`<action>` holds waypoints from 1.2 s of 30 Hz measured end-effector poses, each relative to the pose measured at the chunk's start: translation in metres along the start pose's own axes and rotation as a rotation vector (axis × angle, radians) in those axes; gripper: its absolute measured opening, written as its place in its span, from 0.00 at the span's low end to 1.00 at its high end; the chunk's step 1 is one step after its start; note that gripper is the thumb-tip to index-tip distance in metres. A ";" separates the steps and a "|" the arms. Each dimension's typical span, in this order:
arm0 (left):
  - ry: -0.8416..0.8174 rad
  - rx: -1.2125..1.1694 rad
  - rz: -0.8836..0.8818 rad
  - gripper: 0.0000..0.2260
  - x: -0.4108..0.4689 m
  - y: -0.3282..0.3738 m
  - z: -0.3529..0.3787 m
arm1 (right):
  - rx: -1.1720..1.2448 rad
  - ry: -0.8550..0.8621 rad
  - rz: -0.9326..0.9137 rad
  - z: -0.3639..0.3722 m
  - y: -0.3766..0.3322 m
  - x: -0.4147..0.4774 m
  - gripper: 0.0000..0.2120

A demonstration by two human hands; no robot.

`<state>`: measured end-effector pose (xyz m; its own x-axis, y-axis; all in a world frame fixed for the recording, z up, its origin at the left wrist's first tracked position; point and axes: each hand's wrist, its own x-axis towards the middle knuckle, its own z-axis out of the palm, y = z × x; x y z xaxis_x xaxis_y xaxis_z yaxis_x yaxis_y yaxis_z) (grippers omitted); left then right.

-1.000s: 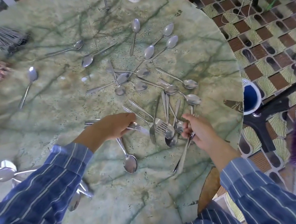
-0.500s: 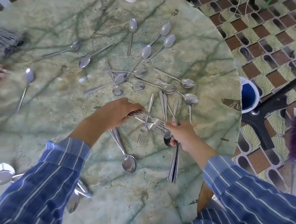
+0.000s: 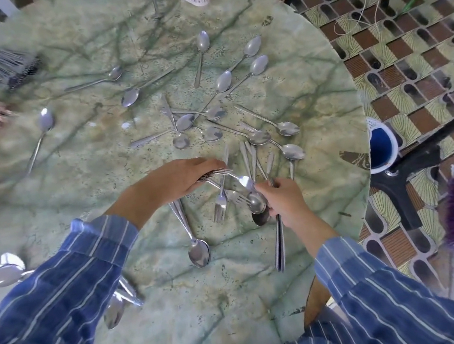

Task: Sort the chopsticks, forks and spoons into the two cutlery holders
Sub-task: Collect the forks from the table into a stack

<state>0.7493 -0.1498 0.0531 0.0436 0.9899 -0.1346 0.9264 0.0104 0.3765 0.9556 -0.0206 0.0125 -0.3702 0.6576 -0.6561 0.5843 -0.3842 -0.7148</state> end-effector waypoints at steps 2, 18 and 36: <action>-0.025 0.006 0.029 0.16 0.000 0.000 0.003 | 0.031 0.067 -0.109 -0.009 -0.001 -0.004 0.11; -0.277 0.279 0.041 0.17 0.021 0.008 0.051 | 0.333 0.348 -0.317 -0.072 -0.029 -0.026 0.13; -0.151 -0.028 -0.116 0.12 0.018 0.016 0.017 | -0.113 -0.110 -0.005 0.003 -0.002 -0.023 0.12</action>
<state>0.7713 -0.1342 0.0409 -0.0052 0.9496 -0.3133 0.9178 0.1289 0.3755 0.9608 -0.0369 0.0279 -0.4464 0.5819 -0.6798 0.6577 -0.3017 -0.6902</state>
